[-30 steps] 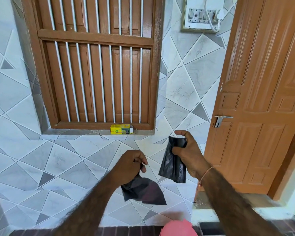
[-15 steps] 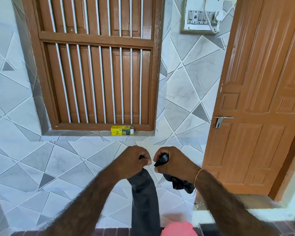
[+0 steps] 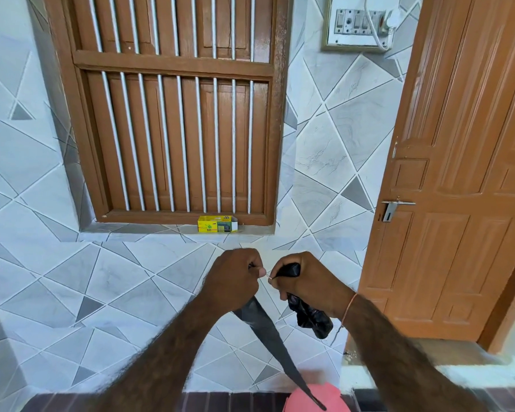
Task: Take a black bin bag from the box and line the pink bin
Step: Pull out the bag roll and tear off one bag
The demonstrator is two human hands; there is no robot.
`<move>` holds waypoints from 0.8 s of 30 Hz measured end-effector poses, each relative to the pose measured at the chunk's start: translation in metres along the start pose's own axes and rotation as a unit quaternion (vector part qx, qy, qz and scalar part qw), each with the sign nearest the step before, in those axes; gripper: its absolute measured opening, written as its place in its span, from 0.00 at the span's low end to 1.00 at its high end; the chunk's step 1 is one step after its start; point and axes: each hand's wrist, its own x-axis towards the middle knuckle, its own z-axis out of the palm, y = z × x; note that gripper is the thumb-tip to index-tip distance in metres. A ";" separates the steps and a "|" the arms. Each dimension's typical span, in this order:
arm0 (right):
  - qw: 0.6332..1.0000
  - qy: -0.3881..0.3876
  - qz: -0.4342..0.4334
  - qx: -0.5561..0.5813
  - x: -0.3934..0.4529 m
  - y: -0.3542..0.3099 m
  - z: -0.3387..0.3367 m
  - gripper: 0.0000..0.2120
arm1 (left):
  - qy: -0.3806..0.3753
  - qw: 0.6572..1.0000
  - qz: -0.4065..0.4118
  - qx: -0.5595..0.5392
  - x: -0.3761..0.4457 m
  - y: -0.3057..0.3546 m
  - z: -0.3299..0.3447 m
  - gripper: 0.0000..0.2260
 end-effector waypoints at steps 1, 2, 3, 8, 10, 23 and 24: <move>1.000 0.000 -0.004 0.013 0.000 0.000 -0.001 0.02 | 0.013 1.000 -0.006 0.012 0.000 0.003 0.002 0.10; 1.000 0.002 -0.009 0.023 0.000 -0.001 -0.002 0.02 | 0.026 0.999 -0.014 0.021 0.001 0.006 0.003 0.11; 0.999 0.006 -0.014 0.031 0.000 -0.001 -0.003 0.02 | 0.038 0.999 -0.022 0.026 0.001 0.007 0.005 0.12; 0.998 -0.003 -0.032 0.055 0.002 0.008 -0.017 0.03 | 0.028 0.998 -0.056 0.023 0.009 0.017 0.019 0.13; 0.997 -0.014 -0.039 0.067 0.003 0.013 -0.023 0.03 | 0.021 0.998 -0.061 0.025 0.014 0.023 0.023 0.15; 0.988 -0.069 -0.062 0.120 0.020 0.046 -0.044 0.05 | 0.047 0.992 -0.106 0.044 0.027 0.036 0.055 0.14; 0.988 -0.072 -0.066 0.120 0.023 0.047 -0.042 0.05 | 0.048 0.992 -0.111 0.042 0.029 0.034 0.056 0.14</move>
